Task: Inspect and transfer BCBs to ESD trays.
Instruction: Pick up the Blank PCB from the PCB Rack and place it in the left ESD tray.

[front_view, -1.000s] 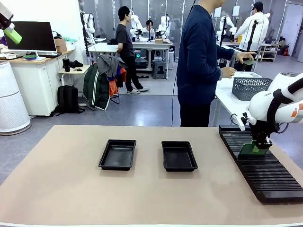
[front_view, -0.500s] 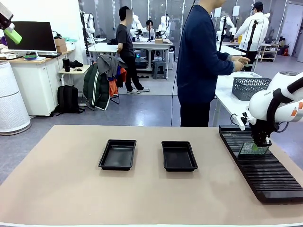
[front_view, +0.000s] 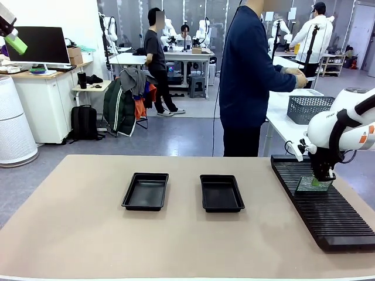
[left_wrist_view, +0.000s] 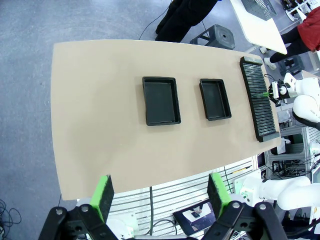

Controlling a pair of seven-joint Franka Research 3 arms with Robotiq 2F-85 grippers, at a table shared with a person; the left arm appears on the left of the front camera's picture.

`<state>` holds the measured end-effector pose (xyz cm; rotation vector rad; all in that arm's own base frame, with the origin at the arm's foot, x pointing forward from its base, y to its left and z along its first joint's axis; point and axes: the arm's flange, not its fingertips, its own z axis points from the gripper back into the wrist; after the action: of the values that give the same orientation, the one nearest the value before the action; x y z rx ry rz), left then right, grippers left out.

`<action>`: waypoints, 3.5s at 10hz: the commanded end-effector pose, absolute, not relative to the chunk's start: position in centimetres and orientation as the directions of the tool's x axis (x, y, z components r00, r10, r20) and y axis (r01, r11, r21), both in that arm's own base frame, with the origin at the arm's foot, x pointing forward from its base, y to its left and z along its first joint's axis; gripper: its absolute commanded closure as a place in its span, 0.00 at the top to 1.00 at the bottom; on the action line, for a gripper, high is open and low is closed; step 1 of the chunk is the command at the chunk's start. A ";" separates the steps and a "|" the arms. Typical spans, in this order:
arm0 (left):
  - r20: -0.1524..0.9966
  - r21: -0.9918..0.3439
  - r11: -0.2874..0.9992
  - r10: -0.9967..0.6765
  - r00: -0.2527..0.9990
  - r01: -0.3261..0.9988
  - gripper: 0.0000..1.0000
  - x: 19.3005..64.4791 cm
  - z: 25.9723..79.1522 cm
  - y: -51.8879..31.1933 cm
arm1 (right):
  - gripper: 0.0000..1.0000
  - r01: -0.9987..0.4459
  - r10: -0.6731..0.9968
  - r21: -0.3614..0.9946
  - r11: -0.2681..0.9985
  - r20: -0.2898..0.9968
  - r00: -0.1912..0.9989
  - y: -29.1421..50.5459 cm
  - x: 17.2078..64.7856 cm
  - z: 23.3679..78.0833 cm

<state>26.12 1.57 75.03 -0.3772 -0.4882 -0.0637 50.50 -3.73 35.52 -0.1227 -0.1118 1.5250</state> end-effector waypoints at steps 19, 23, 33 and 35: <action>0.468 -0.340 0.929 0.030 0.883 0.148 1.00 26.0 74.9 1.5 | 0.00 -0.987 0.999 -0.153 0.045 -0.003 0.046 -3.8 50.4 35.5; 0.468 -0.340 0.929 0.030 0.883 0.148 1.00 26.0 74.9 1.5 | 0.03 -0.978 0.999 -0.205 0.038 -0.003 0.039 -3.5 48.0 44.8; 0.468 -0.340 0.929 0.030 0.883 0.148 1.00 26.0 74.9 1.5 | 0.03 -0.877 0.881 -0.086 0.472 0.066 0.468 -3.8 43.8 67.6; 0.468 -0.340 0.929 0.030 0.883 0.148 1.00 26.0 74.9 1.5 | 0.03 -0.681 0.673 0.017 0.732 0.136 0.727 -3.2 44.2 68.0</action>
<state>26.14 1.56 75.03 -0.3771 -0.4880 -0.0638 43.35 -4.12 67.30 -0.0123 -0.0888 0.9301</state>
